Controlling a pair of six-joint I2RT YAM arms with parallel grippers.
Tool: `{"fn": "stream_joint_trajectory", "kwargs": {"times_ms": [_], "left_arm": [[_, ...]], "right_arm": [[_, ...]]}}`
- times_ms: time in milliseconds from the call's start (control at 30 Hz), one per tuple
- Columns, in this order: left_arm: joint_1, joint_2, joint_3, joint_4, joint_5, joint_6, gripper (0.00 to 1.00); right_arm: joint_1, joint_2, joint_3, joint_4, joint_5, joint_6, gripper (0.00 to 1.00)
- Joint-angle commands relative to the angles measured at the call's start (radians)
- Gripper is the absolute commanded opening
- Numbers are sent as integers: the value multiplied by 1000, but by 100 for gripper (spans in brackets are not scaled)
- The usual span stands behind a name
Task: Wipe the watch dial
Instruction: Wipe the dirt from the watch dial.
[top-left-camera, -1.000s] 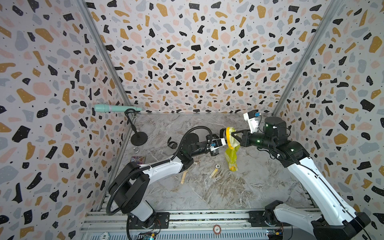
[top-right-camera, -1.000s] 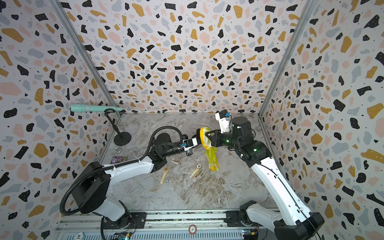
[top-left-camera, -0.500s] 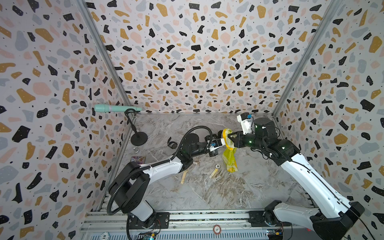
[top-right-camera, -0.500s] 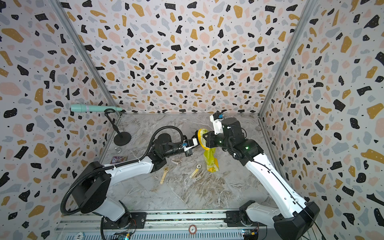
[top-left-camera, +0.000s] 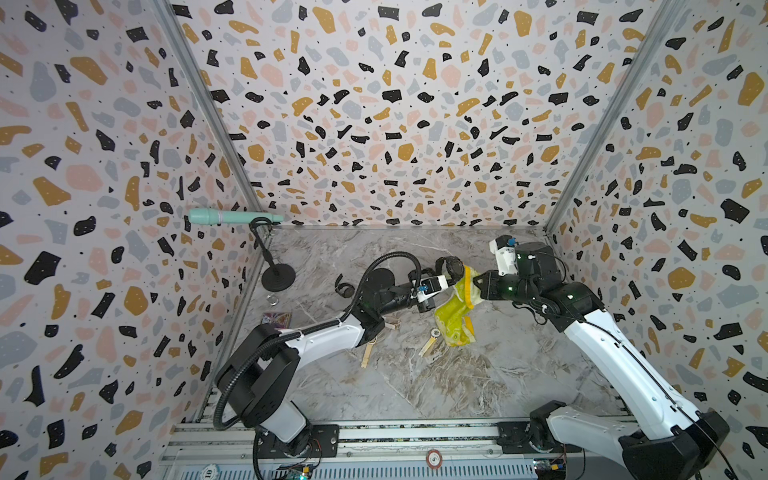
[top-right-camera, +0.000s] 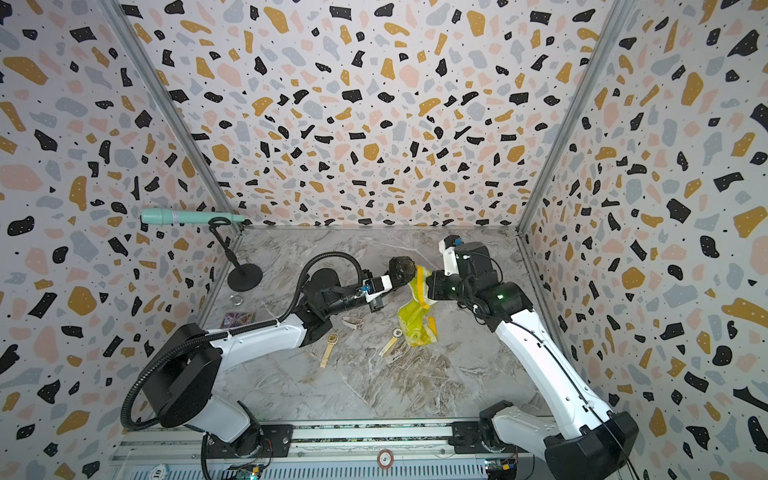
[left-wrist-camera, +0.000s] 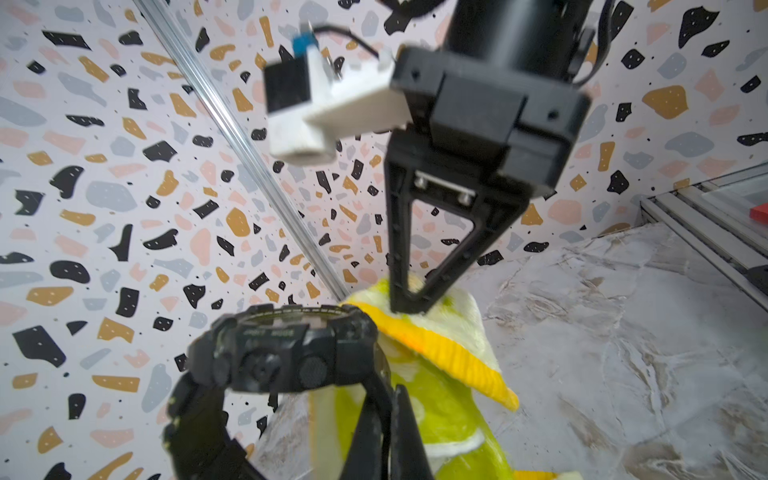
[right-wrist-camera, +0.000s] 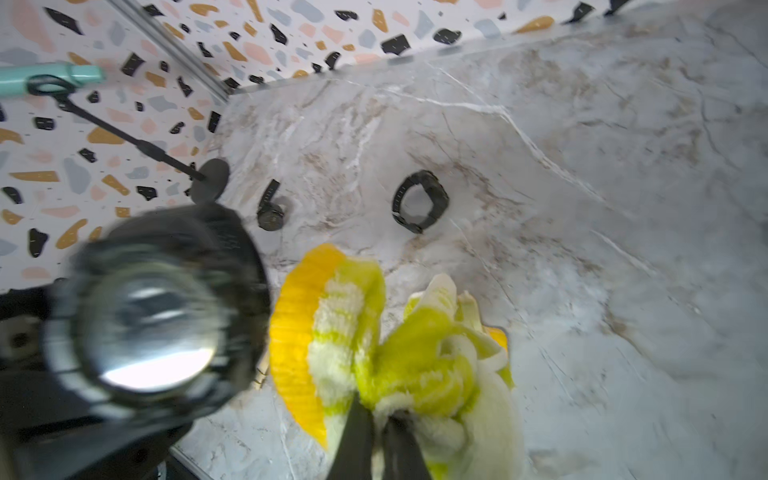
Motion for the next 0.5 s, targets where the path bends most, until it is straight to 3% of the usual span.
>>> {"fn": "stream_joint_trajectory", "kwargs": {"times_ms": [0, 467], "left_arm": [[4, -31, 15, 119, 40, -17, 0], [-35, -10, 56, 21, 89, 10, 0]], "right_arm": [[-33, -64, 19, -62, 8, -20, 0], [-48, -233, 19, 76, -162, -8, 0]]}}
